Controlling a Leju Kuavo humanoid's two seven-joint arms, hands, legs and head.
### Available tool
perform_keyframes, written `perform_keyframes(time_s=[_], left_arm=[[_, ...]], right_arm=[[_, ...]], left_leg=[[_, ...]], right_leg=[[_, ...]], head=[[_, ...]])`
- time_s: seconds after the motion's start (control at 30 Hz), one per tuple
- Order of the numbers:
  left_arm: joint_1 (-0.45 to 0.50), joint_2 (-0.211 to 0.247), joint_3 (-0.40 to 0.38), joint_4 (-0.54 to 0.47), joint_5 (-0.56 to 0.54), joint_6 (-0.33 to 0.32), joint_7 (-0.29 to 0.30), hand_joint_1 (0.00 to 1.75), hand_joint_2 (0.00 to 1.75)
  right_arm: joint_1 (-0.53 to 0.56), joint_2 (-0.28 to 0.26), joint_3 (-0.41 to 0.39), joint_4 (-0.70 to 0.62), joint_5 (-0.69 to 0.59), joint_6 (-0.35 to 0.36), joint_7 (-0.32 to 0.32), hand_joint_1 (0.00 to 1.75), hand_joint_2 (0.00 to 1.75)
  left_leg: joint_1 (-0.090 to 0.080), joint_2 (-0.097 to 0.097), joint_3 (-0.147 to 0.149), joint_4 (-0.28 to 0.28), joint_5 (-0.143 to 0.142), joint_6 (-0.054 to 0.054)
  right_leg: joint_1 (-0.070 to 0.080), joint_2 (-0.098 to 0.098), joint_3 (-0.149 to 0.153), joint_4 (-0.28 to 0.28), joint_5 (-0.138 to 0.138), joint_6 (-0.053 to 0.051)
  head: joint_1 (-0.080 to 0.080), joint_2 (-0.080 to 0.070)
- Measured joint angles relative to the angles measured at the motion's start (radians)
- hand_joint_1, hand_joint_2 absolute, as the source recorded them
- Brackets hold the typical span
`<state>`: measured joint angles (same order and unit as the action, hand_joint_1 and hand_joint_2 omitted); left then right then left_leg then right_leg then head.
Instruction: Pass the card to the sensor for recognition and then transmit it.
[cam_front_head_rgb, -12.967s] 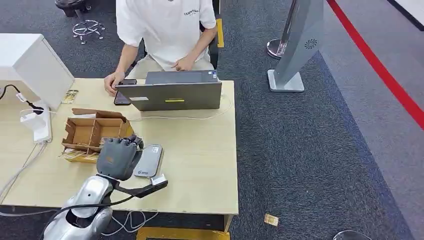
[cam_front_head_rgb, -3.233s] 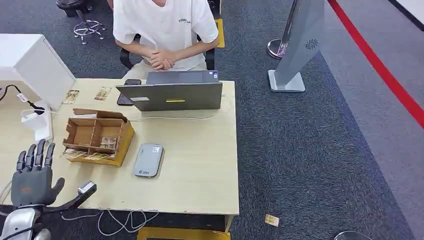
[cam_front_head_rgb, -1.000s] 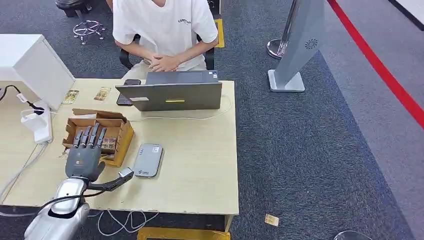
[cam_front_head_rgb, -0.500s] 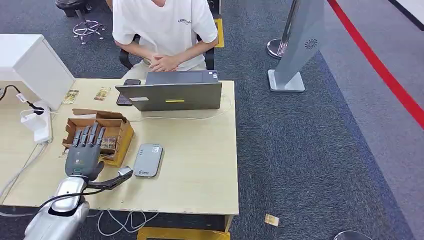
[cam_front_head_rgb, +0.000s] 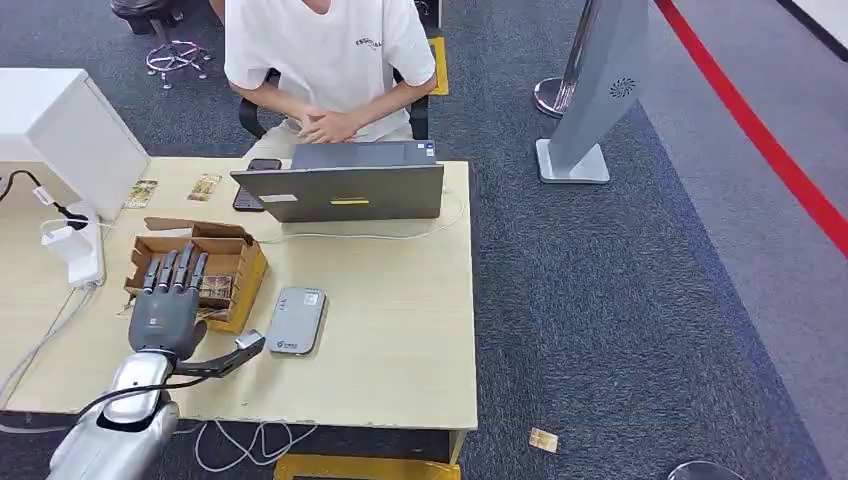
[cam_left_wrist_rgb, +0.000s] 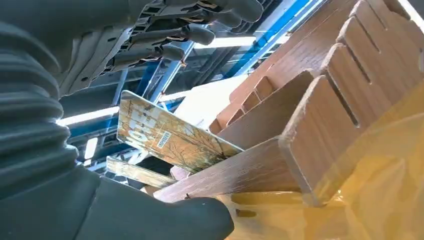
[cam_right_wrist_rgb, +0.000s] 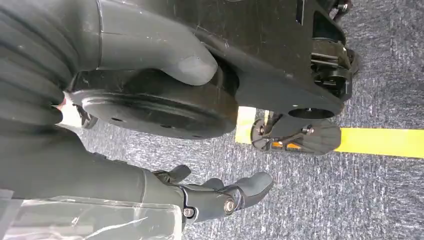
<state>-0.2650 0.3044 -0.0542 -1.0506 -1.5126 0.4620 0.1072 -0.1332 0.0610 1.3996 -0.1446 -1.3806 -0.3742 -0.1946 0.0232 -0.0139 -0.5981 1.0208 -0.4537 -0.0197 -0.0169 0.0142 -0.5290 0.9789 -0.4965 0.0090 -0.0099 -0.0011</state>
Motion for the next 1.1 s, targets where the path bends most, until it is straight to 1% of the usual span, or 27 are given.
perform_keyframes(time_s=[0.2, 0.5, 0.73, 1.1], left_arm=[[0.001, -0.001, 0.000, 0.002, -0.006, 0.030, 0.001, 0.00, 1.75], [0.006, -0.003, 0.000, 0.002, -0.033, 0.072, 0.028, 0.00, 1.75], [0.026, -0.005, 0.000, 0.002, -0.049, 0.103, 0.030, 0.00, 1.75], [0.038, -0.005, 0.000, 0.002, -0.051, 0.105, 0.030, 0.00, 1.75]], right_arm=[[0.000, 0.000, 0.002, 0.000, -0.002, 0.000, 0.000, 0.00, 1.75], [-0.001, 0.000, 0.011, 0.000, -0.003, 0.000, 0.000, 0.00, 1.75], [-0.001, 0.001, 0.016, 0.000, -0.006, 0.000, 0.000, 0.00, 1.75], [-0.001, 0.001, 0.021, 0.000, -0.006, 0.000, 0.000, 0.00, 1.75]], left_leg=[[0.000, 0.000, 0.000, 0.000, 0.000, 0.000], [0.000, 0.000, 0.000, 0.000, 0.000, 0.000], [0.000, 0.000, 0.000, 0.000, 0.000, 0.000], [0.000, 0.000, 0.000, 0.000, 0.000, 0.000]], right_leg=[[0.000, 0.000, 0.000, 0.000, 0.000, 0.000], [0.000, 0.000, 0.000, 0.000, 0.000, 0.000], [0.000, 0.000, 0.000, 0.000, 0.000, 0.000], [0.000, 0.000, 0.000, 0.000, 0.000, 0.000]], head=[[0.000, 0.000], [0.000, 0.000], [0.000, 0.000], [0.000, 0.000]])
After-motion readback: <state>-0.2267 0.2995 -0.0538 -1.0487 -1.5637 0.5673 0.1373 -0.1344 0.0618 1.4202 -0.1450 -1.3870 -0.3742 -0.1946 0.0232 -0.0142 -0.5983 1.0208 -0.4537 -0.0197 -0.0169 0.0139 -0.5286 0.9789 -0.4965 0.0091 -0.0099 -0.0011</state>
